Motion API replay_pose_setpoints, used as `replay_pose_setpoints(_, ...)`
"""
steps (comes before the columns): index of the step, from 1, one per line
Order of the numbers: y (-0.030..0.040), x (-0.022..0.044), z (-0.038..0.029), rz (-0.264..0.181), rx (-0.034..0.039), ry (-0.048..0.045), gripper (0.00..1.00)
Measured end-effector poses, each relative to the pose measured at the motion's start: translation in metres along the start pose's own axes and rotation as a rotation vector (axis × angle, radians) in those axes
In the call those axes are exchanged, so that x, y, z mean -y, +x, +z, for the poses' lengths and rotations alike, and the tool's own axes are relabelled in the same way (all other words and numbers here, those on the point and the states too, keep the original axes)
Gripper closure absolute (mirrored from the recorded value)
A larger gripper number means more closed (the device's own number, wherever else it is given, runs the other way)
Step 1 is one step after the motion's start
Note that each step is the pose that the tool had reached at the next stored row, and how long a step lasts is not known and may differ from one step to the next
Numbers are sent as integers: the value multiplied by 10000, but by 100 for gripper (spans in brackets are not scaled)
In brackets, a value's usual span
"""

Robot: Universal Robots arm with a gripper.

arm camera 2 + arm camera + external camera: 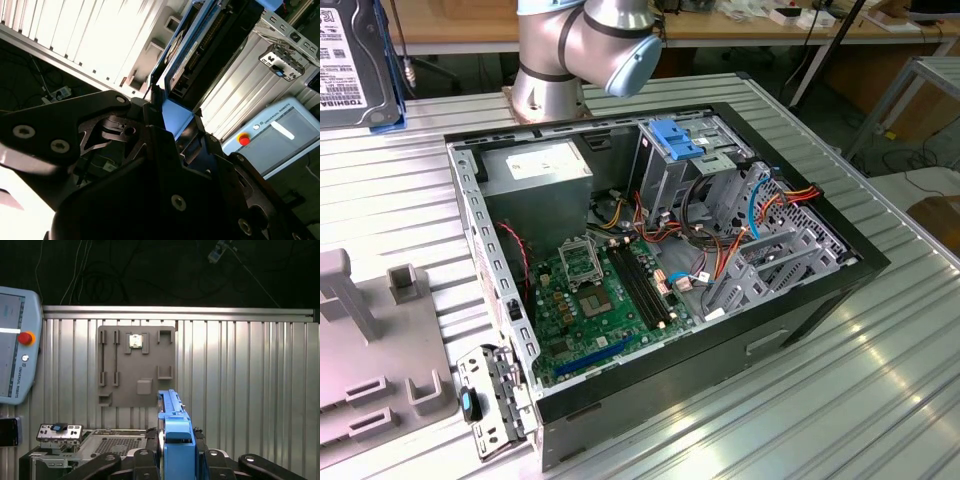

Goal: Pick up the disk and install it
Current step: 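Pick up the disk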

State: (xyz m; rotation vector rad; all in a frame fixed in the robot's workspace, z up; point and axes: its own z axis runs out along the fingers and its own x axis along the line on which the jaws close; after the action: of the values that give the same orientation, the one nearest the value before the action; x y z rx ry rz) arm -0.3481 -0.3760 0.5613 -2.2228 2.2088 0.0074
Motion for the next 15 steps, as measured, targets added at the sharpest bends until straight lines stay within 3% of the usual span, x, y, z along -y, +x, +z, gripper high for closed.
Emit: replay_pose_setpoints(15,1,207,1,0,0,0,63)
